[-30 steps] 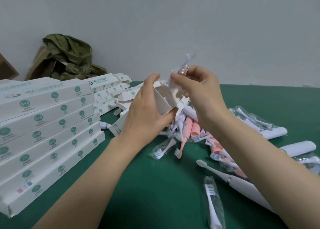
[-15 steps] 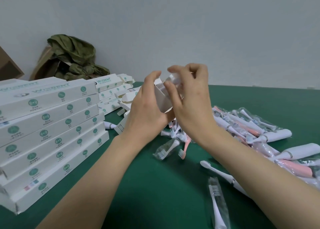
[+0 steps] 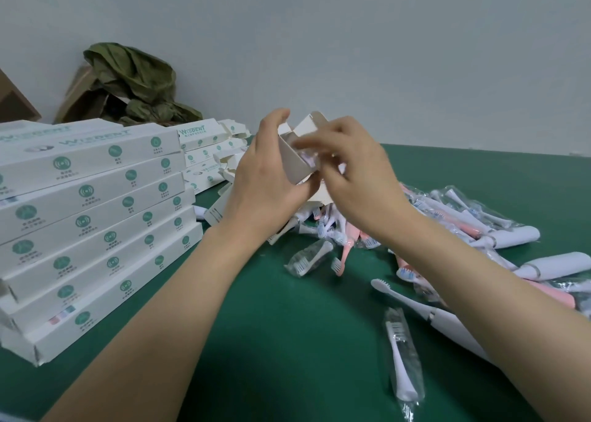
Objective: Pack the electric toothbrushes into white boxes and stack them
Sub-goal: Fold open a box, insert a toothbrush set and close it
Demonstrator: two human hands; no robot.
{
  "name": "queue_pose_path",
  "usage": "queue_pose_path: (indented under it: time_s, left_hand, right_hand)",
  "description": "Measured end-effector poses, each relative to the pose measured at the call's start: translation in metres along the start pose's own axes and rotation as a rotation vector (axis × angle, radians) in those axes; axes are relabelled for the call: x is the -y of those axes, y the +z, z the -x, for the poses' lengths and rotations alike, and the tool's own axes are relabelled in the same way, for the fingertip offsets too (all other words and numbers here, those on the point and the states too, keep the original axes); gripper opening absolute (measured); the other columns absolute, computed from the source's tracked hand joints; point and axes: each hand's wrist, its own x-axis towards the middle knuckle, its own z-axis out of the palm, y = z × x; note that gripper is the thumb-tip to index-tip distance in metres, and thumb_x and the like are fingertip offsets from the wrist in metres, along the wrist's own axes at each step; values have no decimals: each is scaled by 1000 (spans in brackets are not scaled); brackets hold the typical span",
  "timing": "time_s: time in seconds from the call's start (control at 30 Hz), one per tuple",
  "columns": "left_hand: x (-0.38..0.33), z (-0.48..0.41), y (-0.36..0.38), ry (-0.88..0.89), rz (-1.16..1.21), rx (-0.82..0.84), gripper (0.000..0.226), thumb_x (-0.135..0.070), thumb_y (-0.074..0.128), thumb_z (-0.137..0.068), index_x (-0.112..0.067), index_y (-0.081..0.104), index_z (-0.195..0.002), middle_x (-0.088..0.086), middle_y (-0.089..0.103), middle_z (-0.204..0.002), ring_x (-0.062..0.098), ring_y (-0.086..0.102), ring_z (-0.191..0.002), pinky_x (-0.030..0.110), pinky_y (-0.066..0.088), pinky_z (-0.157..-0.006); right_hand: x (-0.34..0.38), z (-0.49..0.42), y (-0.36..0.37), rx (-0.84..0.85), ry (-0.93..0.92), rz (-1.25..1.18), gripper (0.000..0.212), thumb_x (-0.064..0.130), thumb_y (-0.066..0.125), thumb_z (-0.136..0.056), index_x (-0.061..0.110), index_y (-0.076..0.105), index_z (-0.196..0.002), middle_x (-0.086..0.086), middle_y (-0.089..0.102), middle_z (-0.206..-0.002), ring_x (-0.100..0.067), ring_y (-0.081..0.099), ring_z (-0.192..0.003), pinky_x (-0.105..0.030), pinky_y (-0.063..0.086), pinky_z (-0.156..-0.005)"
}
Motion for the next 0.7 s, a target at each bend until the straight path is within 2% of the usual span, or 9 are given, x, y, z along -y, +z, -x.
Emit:
queue_pose_path:
  time_s: [0.07,0.1,0.2,0.3,0.4,0.47,0.57,0.63,0.7]
  left_hand:
    - [2,0,0,31,-38,-25,76,-31,77,-72,-8,40,-134,5,53,-128,15,47,-109,10,29,-82]
    - [3,0,0,37,-50,-30,76,-29,78,-72,-7,40,-134,6,52,-130,16,45,-111,11,28,-84]
    - [7,0,-2,29,-69,-19,77,-28,79,-72,-6,39,-135,7,51,-132,17,44,-113,14,29,-85]
    - [10,0,-3,33,-78,-32,75,-26,78,-74,-5,39,-134,7,49,-134,13,40,-113,12,26,-86]
    - [11,1,-4,12,-66,-40,75,-29,78,-75,-8,38,-135,5,48,-135,13,40,-115,12,25,-86]
    - [12,2,-3,12,-71,-30,75,-29,78,-74,-8,39,-135,6,49,-134,15,40,-115,13,26,-87]
    - [11,0,-2,8,-73,-17,76,-27,80,-72,-7,40,-134,7,50,-133,14,41,-114,13,27,-87]
    - [8,-1,-3,-19,-33,-1,79,-32,80,-69,-10,41,-134,5,50,-133,11,41,-111,11,26,-85]
    - [5,-1,-3,-37,12,31,82,-44,72,-67,-13,40,-135,6,52,-131,10,45,-106,10,26,-79]
  right_hand:
    - [-7,6,-4,-141,96,-69,31,-6,47,-80,14,67,-93,0,61,-91,-7,52,-80,-7,37,-69]
    - [-11,9,-6,-108,122,-75,27,-4,49,-78,16,64,-87,2,63,-86,-5,53,-76,-9,39,-68]
    - [-20,21,-4,352,89,-10,19,1,58,-78,19,57,-83,9,66,-79,0,55,-67,-9,39,-64]
    - [-22,32,8,731,22,189,25,11,65,-83,23,55,-103,9,62,-101,4,50,-76,-2,35,-67]
    - [-20,41,20,904,-113,371,36,8,56,-89,20,56,-124,1,58,-118,-14,54,-105,-18,40,-80]
    - [-13,41,18,910,-163,338,29,9,54,-92,19,61,-118,1,58,-112,-11,55,-97,-22,41,-76]
    - [-10,26,-5,845,46,-91,15,10,65,-87,12,66,-102,9,66,-90,2,52,-70,-8,40,-68]
    - [-5,15,-24,799,260,-552,10,4,65,-85,11,65,-92,5,68,-83,-7,57,-69,-17,46,-67]
    - [-3,7,-33,609,417,-994,11,0,62,-82,9,63,-88,-9,66,-85,-11,62,-67,-22,52,-65]
